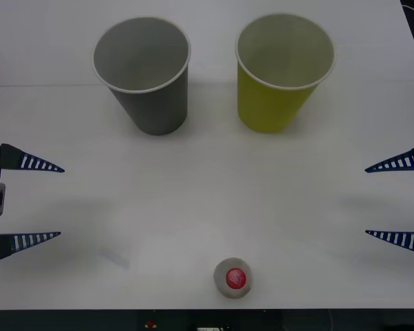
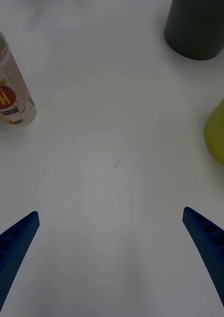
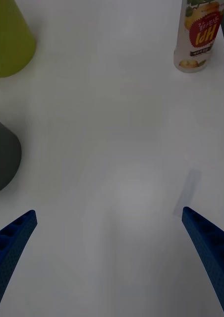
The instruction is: Put the can into the green bin and the plastic bottle into the gray bin
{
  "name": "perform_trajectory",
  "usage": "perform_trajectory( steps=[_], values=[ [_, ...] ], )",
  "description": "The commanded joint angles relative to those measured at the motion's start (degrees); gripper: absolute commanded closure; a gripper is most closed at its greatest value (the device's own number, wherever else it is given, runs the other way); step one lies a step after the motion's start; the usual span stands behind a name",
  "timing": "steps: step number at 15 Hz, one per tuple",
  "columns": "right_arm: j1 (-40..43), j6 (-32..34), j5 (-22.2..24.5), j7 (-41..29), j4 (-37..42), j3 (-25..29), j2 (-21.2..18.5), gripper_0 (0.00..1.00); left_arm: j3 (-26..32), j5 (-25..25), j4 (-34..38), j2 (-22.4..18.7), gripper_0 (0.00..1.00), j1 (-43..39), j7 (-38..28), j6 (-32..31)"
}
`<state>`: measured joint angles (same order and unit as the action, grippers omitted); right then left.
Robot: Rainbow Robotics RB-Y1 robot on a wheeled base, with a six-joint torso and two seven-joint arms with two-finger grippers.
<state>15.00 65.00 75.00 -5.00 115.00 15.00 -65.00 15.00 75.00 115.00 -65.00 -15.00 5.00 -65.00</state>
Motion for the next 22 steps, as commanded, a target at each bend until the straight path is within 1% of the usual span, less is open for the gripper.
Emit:
perform_trajectory(
  steps=[1, 2, 3, 5, 7, 9, 11, 12, 15, 19, 22],
  values=[
    [0.00, 0.00, 0.00, 0.00, 0.00, 0.00, 0.00, 0.00, 0.00, 0.00, 0.00, 0.00, 0.00, 0.00, 0.00, 0.00],
    [-0.06, -0.14, -0.64, 0.08, -0.48, -0.06, 0.93, 0.00, 0.00, 0.00, 0.00, 0.00, 0.00, 0.00, 0.00, 0.00],
    [-0.15, -0.14, -1.00, 0.17, -0.83, -0.06, 0.93, 0.00, 0.00, 0.00, 0.00, 0.00, 0.00, 0.00, 0.00, 0.00],
    [-0.50, 0.39, -4.51, 1.22, -3.03, -0.06, 0.49, 0.00, 0.00, 0.00, 0.00, 0.00, 0.00, 0.00, 0.00, 0.00],
    [-0.85, 1.45, -4.51, 2.10, -3.55, -0.23, 0.40, 0.00, 0.00, 0.00, 0.00, 0.00, 0.00, 0.00, 0.00, 0.00],
    [-1.99, 3.38, -5.48, 3.15, -5.31, -1.90, 0.40, 0.00, 0.00, 0.00, 0.00, 0.00, 0.00, 0.00, 0.00, 0.00],
    [-4.01, 5.75, -7.94, 4.74, -7.95, -4.72, 0.40, 0.00, 0.00, 0.00, 0.00, 0.00, 0.00, 0.00, 0.00, 0.00],
    [-4.63, 6.10, -9.17, 6.85, -9.00, -5.77, 0.40, 0.00, 0.00, 0.00, 0.00, 0.00, 0.00, 0.00, 0.00, 0.00],
    [-6.91, 6.37, -13.13, 14.93, -13.93, -11.57, 0.40, 0.00, 0.00, 0.00, 0.00, 0.00, 0.00, 0.00, 0.00, 0.00],
    [-9.90, 6.45, -17.43, 23.02, -19.29, -19.13, 0.40, 0.00, 0.00, 0.00, 0.00, 0.00, 0.00, 0.00, 0.00, 0.00],
    [-13.07, 6.81, -20.24, 29.08, -23.77, -25.02, 1.45, 0.00, 0.00, 0.00, 0.00, 0.00, 0.00, 0.00, 0.00, 0.00]
  ],
)
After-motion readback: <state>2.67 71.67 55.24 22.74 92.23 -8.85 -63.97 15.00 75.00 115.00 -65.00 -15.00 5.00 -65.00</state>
